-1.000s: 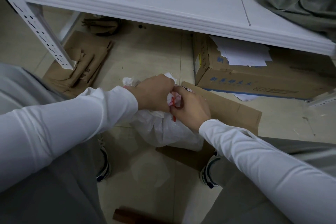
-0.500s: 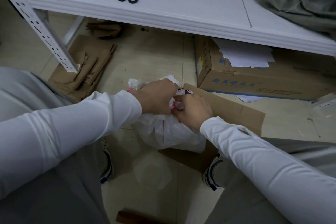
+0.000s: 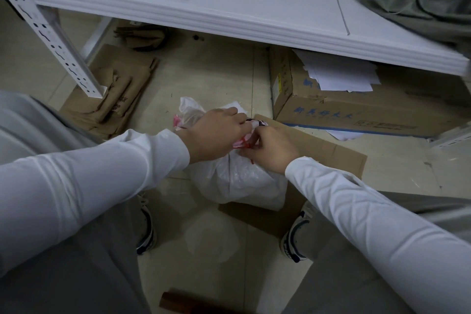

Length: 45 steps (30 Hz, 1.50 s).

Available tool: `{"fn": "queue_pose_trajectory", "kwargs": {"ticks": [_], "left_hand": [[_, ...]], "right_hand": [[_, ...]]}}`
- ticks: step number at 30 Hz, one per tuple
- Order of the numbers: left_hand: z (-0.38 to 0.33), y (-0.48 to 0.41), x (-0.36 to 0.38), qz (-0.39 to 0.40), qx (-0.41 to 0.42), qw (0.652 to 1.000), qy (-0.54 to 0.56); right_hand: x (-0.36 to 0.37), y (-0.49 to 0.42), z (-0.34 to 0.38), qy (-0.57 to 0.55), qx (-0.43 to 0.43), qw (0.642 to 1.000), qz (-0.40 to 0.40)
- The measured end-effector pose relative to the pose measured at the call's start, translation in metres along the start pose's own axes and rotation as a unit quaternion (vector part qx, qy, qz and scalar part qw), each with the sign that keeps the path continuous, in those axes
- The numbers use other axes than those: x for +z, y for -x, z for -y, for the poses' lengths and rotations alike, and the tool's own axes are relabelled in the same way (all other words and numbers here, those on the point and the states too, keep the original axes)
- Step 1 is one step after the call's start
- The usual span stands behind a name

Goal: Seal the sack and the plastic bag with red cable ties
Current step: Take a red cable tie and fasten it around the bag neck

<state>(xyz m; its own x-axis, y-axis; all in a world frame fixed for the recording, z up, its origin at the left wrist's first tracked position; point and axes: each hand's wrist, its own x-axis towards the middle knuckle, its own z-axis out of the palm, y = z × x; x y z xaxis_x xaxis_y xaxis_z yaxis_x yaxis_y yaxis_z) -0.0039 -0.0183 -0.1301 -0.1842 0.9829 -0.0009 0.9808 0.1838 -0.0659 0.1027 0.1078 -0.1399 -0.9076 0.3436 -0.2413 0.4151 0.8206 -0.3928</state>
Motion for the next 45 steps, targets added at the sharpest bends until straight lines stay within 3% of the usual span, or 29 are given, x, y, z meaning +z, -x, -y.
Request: {"fn": "queue_pose_trajectory", "kwargs": {"ticks": [5, 10, 14, 20, 27, 36, 45], "left_hand": [[0.003, 0.004, 0.011, -0.069, 0.02, 0.997, 0.001], [0.002, 0.008, 0.015, -0.073, 0.048, 0.996, 0.028], [-0.002, 0.008, 0.015, -0.066, 0.015, 0.994, 0.086], [-0.01, 0.008, 0.023, -0.106, -0.017, 0.987, 0.12], [-0.011, 0.009, 0.023, -0.112, -0.043, 0.979, 0.163], [-0.008, 0.008, 0.014, -0.076, -0.093, 0.969, 0.214], [-0.007, 0.008, 0.006, -0.053, -0.127, 0.966, 0.219]], "right_hand": [[-0.009, -0.005, -0.003, -0.028, -0.001, 0.999, 0.046], [-0.017, 0.002, -0.004, -0.001, -0.012, 0.996, 0.09], [-0.017, 0.004, 0.001, 0.029, -0.006, 0.997, 0.075], [-0.014, 0.006, 0.008, 0.052, 0.027, 0.988, 0.146], [-0.021, 0.009, 0.014, -0.053, 0.025, 0.983, 0.175], [-0.024, 0.016, 0.02, -0.194, 0.077, 0.975, 0.08], [-0.031, 0.02, 0.026, -0.256, 0.055, 0.965, 0.023]]}}
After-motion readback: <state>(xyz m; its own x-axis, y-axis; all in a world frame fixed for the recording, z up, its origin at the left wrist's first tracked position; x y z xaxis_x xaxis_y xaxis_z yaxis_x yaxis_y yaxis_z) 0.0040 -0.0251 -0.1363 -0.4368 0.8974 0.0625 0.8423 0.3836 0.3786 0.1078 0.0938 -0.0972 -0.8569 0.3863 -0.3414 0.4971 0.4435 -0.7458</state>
